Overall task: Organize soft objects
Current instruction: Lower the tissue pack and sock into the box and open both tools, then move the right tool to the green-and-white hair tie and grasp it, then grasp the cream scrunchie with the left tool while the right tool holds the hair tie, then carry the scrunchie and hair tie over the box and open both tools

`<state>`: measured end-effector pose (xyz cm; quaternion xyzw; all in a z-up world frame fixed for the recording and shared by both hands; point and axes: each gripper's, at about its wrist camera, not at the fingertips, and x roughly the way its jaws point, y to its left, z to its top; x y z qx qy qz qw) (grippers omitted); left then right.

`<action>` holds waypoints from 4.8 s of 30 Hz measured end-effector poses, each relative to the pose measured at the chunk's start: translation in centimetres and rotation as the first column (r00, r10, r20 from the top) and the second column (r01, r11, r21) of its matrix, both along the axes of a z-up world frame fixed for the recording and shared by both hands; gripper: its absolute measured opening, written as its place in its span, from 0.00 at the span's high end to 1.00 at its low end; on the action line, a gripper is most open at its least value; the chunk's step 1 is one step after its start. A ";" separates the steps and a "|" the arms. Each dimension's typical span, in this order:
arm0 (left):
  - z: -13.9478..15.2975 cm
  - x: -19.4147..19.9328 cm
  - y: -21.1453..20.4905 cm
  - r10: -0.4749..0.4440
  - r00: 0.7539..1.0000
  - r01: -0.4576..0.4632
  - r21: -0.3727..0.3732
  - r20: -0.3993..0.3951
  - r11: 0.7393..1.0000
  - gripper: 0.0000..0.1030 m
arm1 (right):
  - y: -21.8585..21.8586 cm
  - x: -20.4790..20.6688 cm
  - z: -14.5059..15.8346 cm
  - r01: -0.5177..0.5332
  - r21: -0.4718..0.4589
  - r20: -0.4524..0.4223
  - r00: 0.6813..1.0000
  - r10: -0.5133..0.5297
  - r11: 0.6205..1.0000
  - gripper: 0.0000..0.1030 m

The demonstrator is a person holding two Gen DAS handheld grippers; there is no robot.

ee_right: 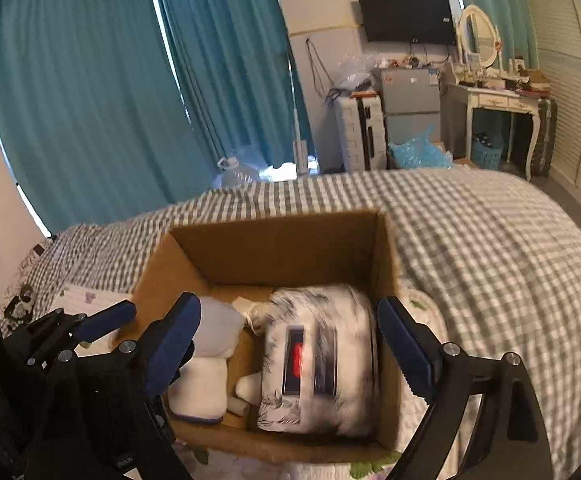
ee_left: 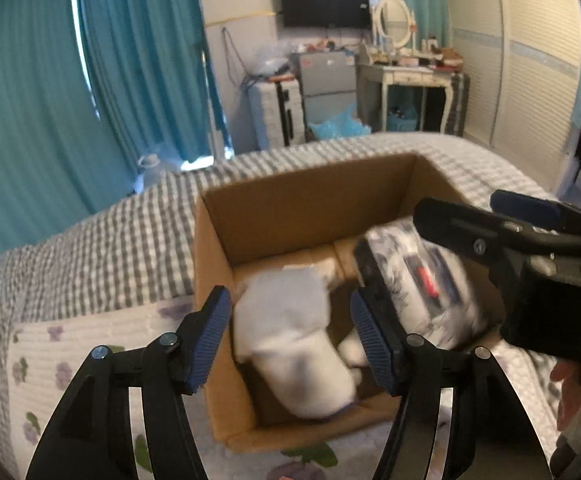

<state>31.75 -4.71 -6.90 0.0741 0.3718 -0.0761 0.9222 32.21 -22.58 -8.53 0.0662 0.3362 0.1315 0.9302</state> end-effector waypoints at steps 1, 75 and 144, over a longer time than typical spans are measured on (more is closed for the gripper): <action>0.8 -0.5 0.1 -0.003 1.000 0.003 -0.001 0.010 1.000 0.39 | -0.3 -0.6 1.2 0.005 0.001 0.016 1.000 -0.005 1.000 0.12; -6.9 -14.9 -3.0 0.181 0.978 -0.186 -0.036 -0.108 0.982 0.16 | -2.0 -8.8 -14.0 -0.271 -0.102 -0.266 0.935 0.236 0.957 0.70; 5.5 -5.5 -2.1 -0.062 0.993 0.071 -0.082 0.105 0.994 0.80 | 3.2 -3.1 7.4 -0.119 -0.078 0.004 0.993 0.119 0.990 0.71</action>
